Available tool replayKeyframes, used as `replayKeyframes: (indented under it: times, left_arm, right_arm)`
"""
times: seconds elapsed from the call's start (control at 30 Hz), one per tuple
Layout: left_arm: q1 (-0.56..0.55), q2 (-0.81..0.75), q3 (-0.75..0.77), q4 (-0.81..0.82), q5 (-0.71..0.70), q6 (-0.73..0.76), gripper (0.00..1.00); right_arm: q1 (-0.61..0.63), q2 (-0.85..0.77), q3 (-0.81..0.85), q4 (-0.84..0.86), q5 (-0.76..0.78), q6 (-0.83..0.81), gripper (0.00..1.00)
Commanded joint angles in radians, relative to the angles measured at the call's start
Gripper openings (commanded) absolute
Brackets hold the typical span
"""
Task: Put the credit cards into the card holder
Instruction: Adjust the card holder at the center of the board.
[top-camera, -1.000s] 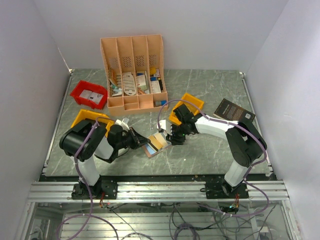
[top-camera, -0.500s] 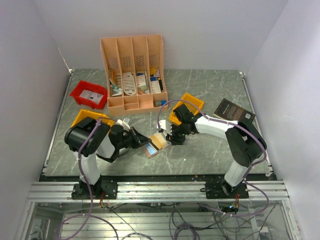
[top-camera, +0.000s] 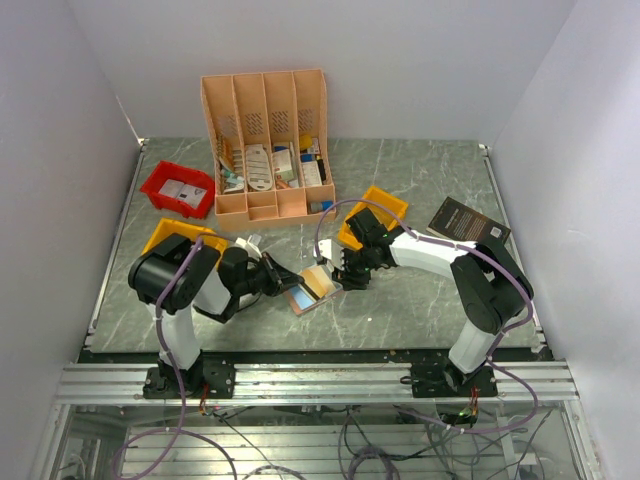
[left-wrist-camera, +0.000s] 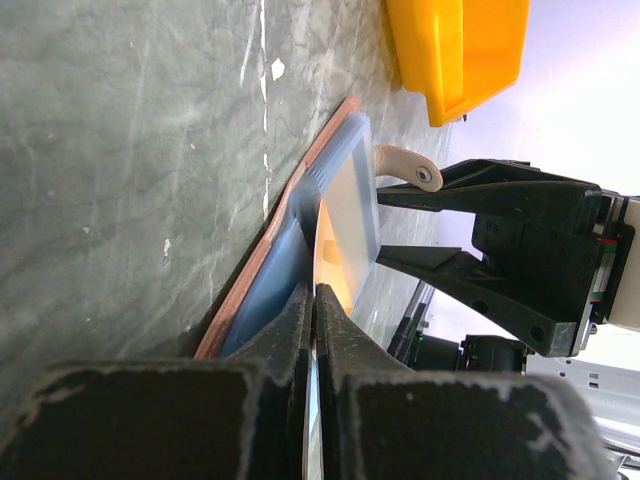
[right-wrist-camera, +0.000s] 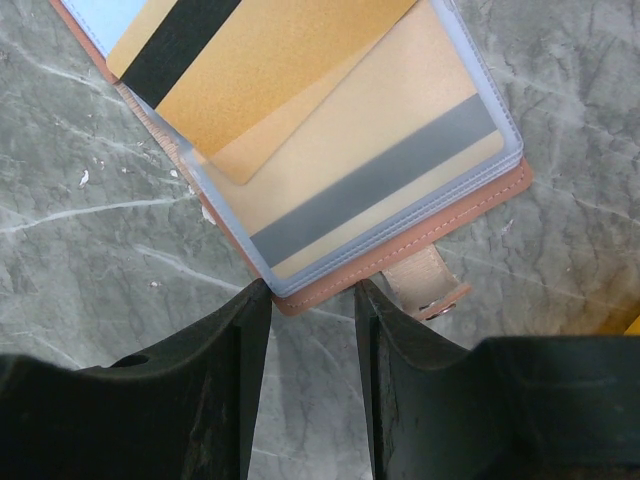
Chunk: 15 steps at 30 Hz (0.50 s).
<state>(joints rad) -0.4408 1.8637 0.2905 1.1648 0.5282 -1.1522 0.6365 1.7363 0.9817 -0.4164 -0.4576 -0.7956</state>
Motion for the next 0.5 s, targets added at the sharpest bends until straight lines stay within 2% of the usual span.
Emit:
replayKeyframes:
  times: [0.0, 0.47]
  left_arm:
    - [-0.009, -0.027, 0.019, -0.092, 0.016, 0.032, 0.07]
    - [-0.009, -0.046, 0.04, -0.216, 0.044, 0.045, 0.07]
  right_arm:
    - [0.012, 0.039, -0.003, 0.017, 0.032, 0.007, 0.39]
    - [0.023, 0.054, -0.004, 0.039, 0.053, 0.027, 0.39]
